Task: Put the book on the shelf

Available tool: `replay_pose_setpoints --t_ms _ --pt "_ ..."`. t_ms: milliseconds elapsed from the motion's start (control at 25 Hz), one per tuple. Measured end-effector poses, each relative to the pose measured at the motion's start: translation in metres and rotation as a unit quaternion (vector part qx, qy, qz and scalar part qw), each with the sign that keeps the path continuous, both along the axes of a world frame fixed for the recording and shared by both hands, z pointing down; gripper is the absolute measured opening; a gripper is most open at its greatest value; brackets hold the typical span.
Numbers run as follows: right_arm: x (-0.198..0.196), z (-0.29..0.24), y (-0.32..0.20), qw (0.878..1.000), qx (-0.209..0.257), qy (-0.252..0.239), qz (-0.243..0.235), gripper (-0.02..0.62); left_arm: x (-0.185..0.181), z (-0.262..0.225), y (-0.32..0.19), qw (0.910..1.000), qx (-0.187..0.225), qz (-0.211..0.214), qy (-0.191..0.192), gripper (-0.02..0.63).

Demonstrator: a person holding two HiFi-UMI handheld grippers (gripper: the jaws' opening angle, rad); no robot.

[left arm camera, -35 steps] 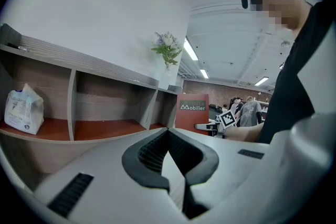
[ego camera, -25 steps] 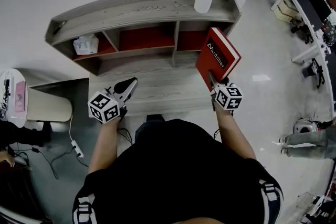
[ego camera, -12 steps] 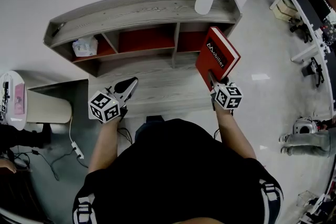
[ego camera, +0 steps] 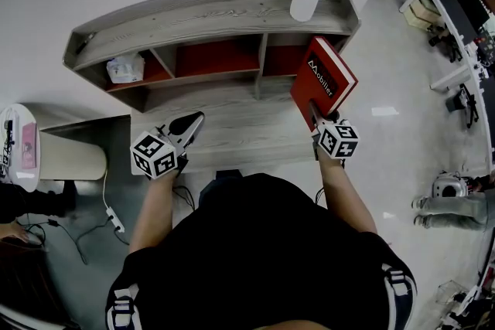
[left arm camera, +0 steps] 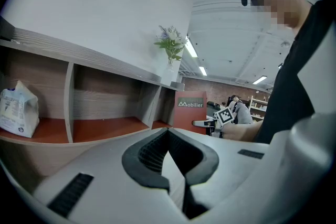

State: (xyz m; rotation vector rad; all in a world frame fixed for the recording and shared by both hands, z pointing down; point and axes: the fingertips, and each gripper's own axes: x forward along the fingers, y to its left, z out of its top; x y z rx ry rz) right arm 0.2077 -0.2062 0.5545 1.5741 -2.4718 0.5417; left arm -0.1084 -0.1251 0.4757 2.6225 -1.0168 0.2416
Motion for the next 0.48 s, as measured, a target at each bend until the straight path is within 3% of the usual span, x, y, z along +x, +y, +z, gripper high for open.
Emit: replay_pose_setpoints --t_ms 480 --pt "-0.008 0.006 -0.010 1.000 -0.006 0.000 -0.002 0.169 -0.001 0.002 -0.013 1.0000 -0.005 0.008 -0.001 0.020"
